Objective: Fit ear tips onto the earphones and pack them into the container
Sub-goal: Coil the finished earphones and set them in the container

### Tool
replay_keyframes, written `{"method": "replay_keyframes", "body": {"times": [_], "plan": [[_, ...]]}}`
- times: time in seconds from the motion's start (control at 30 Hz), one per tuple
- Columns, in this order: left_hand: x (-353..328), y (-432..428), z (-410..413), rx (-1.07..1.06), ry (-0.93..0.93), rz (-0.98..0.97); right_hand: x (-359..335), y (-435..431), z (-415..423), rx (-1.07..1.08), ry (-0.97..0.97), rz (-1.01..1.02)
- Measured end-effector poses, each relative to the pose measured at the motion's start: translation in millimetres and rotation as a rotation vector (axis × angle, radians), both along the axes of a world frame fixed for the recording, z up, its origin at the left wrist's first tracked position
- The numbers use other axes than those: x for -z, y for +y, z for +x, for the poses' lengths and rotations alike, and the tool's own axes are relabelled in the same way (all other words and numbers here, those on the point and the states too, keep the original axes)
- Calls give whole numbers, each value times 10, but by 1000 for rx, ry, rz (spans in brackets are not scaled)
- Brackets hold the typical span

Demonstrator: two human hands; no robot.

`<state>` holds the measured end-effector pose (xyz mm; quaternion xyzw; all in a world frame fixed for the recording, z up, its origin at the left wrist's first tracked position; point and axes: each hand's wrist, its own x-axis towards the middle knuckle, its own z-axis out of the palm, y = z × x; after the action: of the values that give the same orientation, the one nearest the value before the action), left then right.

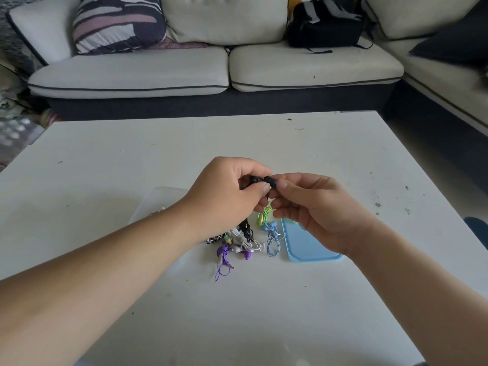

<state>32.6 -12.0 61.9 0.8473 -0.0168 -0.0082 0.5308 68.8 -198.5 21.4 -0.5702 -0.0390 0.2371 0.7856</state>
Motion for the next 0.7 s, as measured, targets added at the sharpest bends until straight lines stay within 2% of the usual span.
{"method": "replay_keyframes", "body": {"times": [0.17, 0.33, 0.47, 0.7], "plan": [[-15, 14, 20, -17, 4, -45, 36, 77, -23, 84, -109, -77], [4, 39, 20, -20, 9, -32, 37, 83, -13, 108, -75, -107], [50, 86, 29, -48, 13, -2, 2, 100, -15, 73, -12, -56], [41, 273, -26, -85, -3, 27, 1, 329, -50, 60, -34, -115]]}}
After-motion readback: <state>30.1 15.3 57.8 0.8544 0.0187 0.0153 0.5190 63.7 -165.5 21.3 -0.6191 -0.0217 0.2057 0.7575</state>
